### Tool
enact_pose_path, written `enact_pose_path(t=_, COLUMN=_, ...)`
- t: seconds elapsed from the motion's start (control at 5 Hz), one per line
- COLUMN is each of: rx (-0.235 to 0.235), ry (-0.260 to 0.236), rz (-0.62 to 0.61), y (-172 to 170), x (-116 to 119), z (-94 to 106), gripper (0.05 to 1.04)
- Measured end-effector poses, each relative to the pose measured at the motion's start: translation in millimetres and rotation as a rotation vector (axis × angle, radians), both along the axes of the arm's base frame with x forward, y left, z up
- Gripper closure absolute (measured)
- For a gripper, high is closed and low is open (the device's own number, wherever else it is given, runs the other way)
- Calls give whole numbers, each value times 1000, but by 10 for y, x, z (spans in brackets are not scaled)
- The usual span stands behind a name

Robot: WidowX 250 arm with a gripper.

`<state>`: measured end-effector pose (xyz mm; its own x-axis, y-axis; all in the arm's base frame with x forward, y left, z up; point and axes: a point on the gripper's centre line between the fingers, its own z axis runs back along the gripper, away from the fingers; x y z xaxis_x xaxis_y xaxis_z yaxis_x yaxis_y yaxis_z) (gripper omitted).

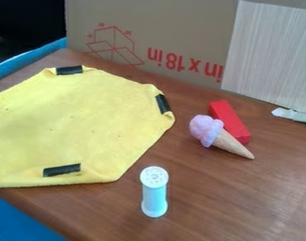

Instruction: Fold the cloth from bottom left to top right

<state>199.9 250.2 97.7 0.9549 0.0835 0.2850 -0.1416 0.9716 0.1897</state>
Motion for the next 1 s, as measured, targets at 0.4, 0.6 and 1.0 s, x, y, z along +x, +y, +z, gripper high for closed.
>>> enact_pose_path(t=0.4, rx=-30, ry=-3, rz=94, y=129, x=-80, z=-275, gripper=128)
enact_pose_path(t=0.6, rx=-55, ry=5, rz=98, y=110, x=-116, z=-298, gripper=406)
enact_pose_path(t=1.0, rx=-121, ry=1, rz=77, y=-20, x=-37, z=-179, gripper=924)
